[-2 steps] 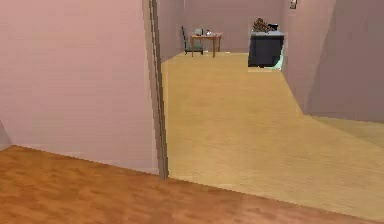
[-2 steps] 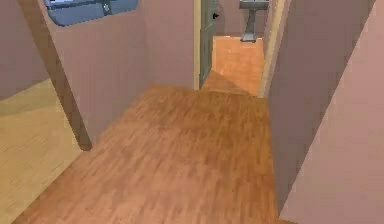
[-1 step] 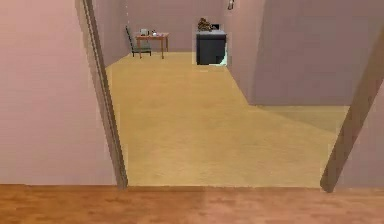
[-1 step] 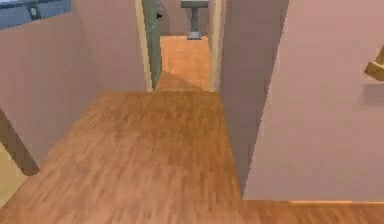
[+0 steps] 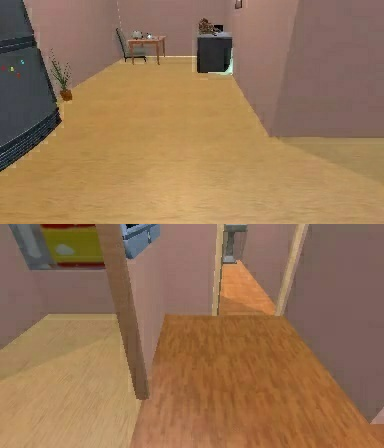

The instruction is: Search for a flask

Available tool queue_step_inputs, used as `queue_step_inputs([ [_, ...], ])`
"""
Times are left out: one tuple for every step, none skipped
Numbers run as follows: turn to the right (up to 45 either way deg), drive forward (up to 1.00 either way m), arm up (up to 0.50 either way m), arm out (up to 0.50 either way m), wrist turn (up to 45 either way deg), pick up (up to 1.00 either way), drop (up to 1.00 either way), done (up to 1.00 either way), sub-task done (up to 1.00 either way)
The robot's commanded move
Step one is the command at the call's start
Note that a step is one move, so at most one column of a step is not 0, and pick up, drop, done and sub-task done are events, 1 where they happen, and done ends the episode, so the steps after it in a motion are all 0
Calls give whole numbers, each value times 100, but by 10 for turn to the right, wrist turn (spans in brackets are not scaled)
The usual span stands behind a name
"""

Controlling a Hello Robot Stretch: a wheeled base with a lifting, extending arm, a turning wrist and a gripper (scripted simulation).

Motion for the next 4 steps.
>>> queue_step_inputs([
  [90, 0, 0, 0, 0, 0, 0, 0, 0],
  [0, 5, 0, 0, 0, 0, 0, 0, 0],
  [-180, 0, 0, 0, 0, 0, 0, 0, 0],
  [0, 100, 0, 0, 0, 0, 0, 0, 0],
])
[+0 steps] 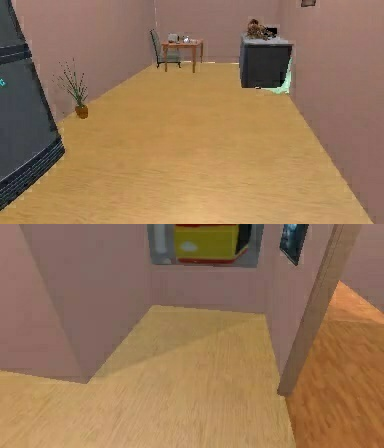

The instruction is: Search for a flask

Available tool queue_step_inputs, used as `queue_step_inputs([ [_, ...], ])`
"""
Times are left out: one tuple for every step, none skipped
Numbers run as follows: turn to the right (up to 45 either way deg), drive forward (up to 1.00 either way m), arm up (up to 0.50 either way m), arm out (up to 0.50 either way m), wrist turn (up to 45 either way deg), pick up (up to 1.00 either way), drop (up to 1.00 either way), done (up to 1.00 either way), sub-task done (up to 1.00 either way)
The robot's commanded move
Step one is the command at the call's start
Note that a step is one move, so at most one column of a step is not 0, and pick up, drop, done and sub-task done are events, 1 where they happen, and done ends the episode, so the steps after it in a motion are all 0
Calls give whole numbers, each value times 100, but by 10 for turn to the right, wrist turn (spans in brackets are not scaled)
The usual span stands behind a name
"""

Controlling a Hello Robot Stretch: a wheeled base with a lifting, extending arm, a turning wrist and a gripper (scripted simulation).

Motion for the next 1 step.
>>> queue_step_inputs([
  [0, 100, 0, 0, 0, 0, 0, 0, 0],
])
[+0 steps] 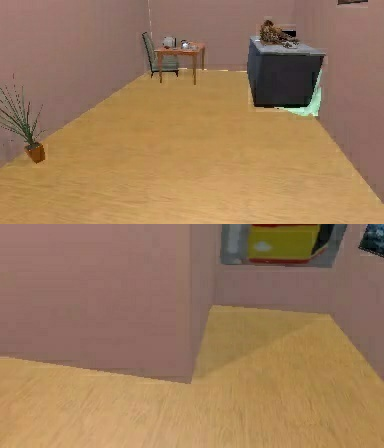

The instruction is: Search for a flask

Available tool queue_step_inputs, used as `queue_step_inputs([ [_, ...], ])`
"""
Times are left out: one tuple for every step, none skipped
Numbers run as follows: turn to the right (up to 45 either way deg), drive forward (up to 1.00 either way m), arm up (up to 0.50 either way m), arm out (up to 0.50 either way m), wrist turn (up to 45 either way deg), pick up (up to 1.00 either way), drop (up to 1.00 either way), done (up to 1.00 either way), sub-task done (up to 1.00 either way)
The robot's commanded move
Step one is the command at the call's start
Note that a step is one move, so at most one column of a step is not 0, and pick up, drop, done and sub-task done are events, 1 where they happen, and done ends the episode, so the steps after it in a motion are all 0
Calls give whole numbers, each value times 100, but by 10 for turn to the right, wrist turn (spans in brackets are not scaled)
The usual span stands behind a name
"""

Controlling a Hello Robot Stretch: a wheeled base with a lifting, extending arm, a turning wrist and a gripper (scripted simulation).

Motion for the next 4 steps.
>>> queue_step_inputs([
  [0, 100, 0, 0, 0, 0, 0, 0, 0],
  [0, 100, 0, 0, 0, 0, 0, 0, 0],
  [0, 100, 0, 0, 0, 0, 0, 0, 0],
  [-30, 0, 0, 0, 0, 0, 0, 0, 0],
])
